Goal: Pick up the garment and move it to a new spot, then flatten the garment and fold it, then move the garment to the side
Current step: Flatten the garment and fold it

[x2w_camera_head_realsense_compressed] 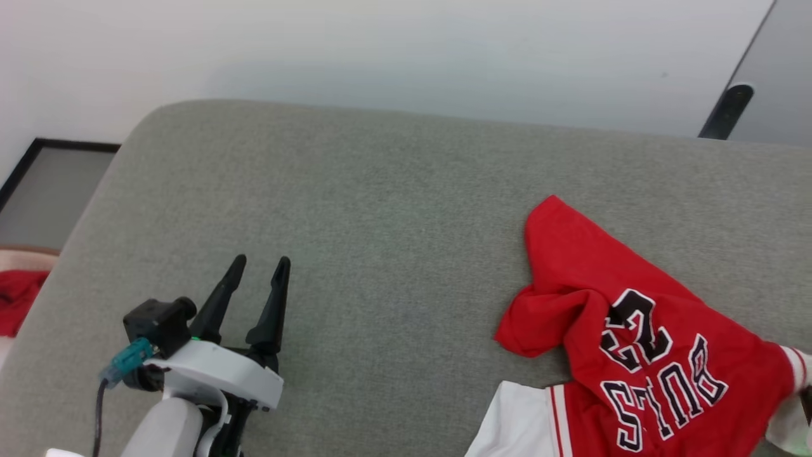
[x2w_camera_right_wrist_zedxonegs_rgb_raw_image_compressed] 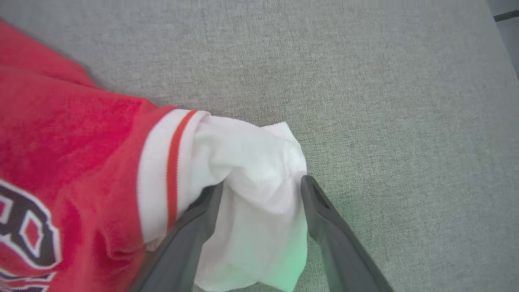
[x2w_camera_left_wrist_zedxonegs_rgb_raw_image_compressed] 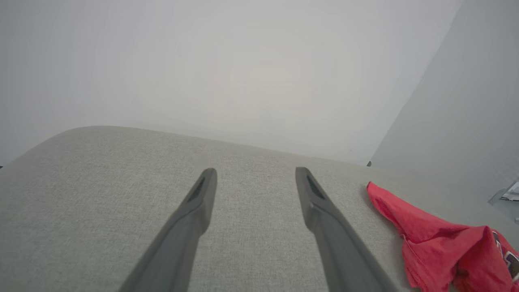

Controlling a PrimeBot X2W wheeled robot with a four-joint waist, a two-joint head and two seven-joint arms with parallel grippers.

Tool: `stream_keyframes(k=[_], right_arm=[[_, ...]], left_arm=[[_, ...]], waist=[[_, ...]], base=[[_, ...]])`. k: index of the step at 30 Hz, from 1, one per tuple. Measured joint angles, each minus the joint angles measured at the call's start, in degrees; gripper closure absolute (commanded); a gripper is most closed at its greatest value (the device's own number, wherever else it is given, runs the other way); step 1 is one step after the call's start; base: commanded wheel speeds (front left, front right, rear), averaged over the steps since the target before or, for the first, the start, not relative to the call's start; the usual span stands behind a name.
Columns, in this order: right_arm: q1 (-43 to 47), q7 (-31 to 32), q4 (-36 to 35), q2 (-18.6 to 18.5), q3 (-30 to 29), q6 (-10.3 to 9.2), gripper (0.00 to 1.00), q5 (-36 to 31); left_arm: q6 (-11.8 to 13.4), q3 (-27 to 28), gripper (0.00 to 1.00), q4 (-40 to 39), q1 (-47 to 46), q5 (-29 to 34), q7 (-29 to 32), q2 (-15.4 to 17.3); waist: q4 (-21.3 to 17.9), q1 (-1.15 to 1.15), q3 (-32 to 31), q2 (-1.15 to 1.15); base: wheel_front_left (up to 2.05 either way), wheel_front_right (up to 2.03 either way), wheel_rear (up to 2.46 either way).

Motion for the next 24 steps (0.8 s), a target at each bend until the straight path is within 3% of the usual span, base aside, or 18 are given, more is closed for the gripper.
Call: stream_keyframes(k=[7, 13, 19, 24], right_arm=[[0.5, -3.1, -4.7, 0.2, 2.9, 0.0, 0.0, 0.8], [2.3, -8.3, -10.1, 0.8, 5.0, 0.0, 0.0, 0.7], [4.2, -17.9, -14.4, 2.1, 8.4, 0.0, 0.0, 0.6], [4.9, -23.6, -15.4, 3.9, 9.7, 0.0, 0.0, 0.0]], left_arm=[[0.0, -2.7, 0.0, 0.2, 0.2, -3.8, 0.4, 2.3], [0.0, -5.1, 0.0, -1.4, 0.1, -8.6, 4.2, 4.2], [0.1, -5.9, 0.0, -3.2, 0.5, -14.6, 13.9, 4.9], [2.8, -6.6, 0.0, -5.6, 1.1, -21.8, 27.5, 5.3]], waist=[[-2.1, 0.0, -1.3, 0.0], [-4.0, 0.0, -2.5, 0.0], [-6.0, 0.0, -3.4, 0.0], [-8.0, 0.0, -3.9, 0.0]], base=[[0.0, 0.0, 0.0], [0.0, 0.0, 0.0], [0.0, 0.0, 0.0], [0.0, 0.0, 0.0]])
